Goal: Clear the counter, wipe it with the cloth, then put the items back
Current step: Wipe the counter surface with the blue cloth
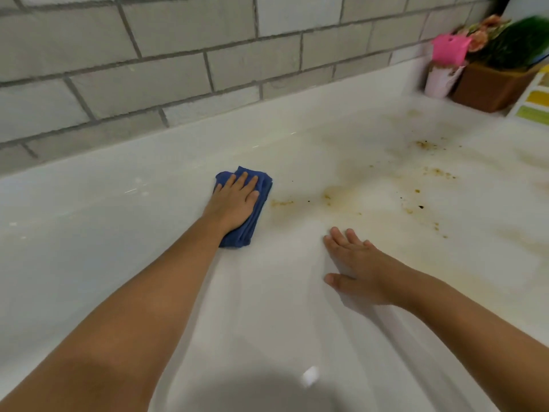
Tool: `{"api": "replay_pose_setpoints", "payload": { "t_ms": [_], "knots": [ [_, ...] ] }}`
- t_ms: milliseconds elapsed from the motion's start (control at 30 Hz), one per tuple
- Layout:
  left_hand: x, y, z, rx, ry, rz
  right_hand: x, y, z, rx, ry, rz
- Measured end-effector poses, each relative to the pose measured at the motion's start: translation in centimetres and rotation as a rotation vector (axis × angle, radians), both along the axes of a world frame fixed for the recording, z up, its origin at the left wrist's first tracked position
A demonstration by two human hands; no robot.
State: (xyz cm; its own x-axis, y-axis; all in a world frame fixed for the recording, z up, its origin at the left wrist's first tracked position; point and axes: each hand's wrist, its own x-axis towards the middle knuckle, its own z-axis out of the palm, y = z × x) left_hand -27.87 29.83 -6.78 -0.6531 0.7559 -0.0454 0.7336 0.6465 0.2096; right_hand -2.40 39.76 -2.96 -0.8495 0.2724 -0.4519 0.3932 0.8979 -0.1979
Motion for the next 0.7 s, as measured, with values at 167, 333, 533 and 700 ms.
{"api": "replay_pose_setpoints", "payload": {
  "t_ms": [167, 333, 533, 700],
  "knots": [
    [6.1, 0.7, 0.0, -0.005, -0.046, -0.111, 1.5, -0.8, 0.0, -0.141, 0.252, -0.11],
    [10.9, 0.6, 0.3, -0.033, -0.003, -0.169, 4.3, -0.6, 1.0, -0.125, 0.472, -0.203],
    [14.2, 0.6, 0.0, -0.027, 0.004, -0.145, 11.0, 1.8, -1.0, -0.004, 0.476, -0.355],
    [16.9, 0.9, -0.1, -0.034, 0.017, -0.126, 17.1, 5.6, -2.5, 0.254, 0.327, -0.703]
  ]
}}
